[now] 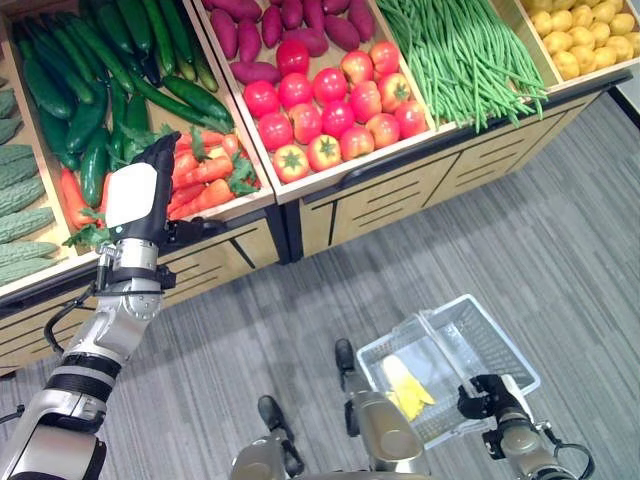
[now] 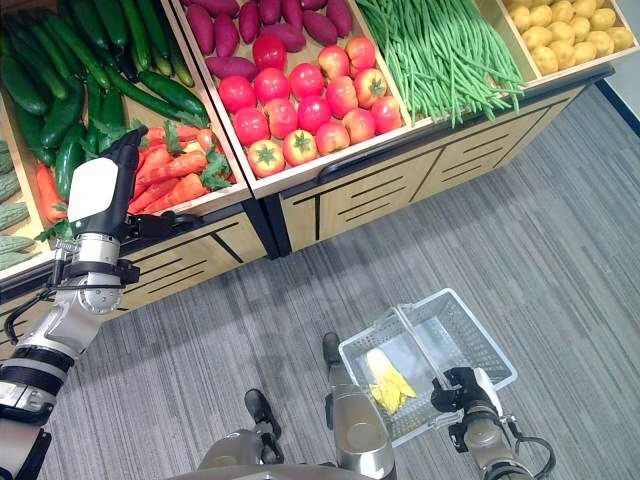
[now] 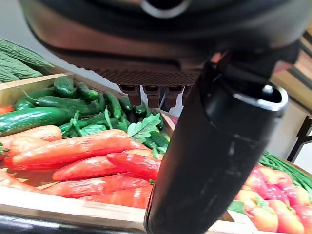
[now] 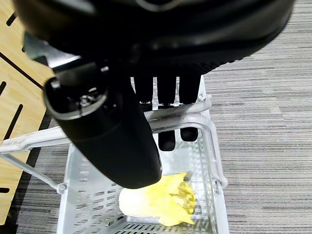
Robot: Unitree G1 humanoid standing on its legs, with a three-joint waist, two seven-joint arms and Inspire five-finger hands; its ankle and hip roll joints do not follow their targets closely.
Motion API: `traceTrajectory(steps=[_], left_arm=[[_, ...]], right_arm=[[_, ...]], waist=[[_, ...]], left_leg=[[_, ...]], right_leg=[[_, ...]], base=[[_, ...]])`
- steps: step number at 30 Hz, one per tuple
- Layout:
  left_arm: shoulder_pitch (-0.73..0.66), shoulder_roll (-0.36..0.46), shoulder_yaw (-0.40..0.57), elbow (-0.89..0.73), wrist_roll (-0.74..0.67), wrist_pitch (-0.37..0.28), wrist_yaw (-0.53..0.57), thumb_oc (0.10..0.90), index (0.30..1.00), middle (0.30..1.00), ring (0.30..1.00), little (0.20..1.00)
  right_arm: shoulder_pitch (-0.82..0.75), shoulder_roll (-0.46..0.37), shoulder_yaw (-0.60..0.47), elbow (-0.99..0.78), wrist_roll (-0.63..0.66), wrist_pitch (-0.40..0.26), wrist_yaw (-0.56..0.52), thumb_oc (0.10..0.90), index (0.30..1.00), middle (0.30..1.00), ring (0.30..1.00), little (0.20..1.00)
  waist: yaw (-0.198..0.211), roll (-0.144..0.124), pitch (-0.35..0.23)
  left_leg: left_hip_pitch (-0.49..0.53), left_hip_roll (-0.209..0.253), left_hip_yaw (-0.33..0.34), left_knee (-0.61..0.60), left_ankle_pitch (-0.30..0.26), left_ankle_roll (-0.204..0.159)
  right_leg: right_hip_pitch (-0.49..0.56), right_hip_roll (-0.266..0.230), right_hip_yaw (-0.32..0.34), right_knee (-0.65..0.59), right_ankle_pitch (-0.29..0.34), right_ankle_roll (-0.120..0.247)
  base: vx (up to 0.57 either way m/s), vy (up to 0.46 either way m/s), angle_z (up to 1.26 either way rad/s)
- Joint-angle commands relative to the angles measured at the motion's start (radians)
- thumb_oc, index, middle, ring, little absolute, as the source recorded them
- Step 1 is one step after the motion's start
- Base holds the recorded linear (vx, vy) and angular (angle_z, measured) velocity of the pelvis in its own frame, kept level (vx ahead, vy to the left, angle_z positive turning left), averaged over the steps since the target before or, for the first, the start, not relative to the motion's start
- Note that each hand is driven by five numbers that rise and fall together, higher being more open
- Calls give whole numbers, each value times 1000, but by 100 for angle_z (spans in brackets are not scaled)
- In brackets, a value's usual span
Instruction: Get the vegetables into the basket
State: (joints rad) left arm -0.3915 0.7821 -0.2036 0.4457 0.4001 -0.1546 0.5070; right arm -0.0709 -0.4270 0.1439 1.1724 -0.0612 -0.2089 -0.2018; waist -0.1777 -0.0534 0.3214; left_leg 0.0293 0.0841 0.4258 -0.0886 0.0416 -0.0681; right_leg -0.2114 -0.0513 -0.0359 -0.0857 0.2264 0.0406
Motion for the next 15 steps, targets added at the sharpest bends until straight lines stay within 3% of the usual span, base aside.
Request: traceTrajectory(steps=[1, 15], left_arm=[[-163, 62, 29, 30, 12, -9, 123, 900, 1000, 1000, 1000, 1000], [-311, 90, -102, 186, 55, 45, 146, 900, 1000, 1000, 1000, 1000]], right_arm=[[3, -49, 26, -4, 39, -37, -38, 400, 300, 300, 300, 300], [-22, -56, 54, -7, 47, -33, -51, 400, 300, 300, 300, 300]], waist=[[-8, -14, -84], [-27, -17, -78]], left_leg=[[-1, 63, -89, 16, -2, -68], [-33, 68, -83, 15, 14, -73]], right_leg=[[-54, -86, 30, 49, -25, 136], [-98, -76, 43, 59, -23, 131]], base=[[0, 0, 0], [1, -1, -2]])
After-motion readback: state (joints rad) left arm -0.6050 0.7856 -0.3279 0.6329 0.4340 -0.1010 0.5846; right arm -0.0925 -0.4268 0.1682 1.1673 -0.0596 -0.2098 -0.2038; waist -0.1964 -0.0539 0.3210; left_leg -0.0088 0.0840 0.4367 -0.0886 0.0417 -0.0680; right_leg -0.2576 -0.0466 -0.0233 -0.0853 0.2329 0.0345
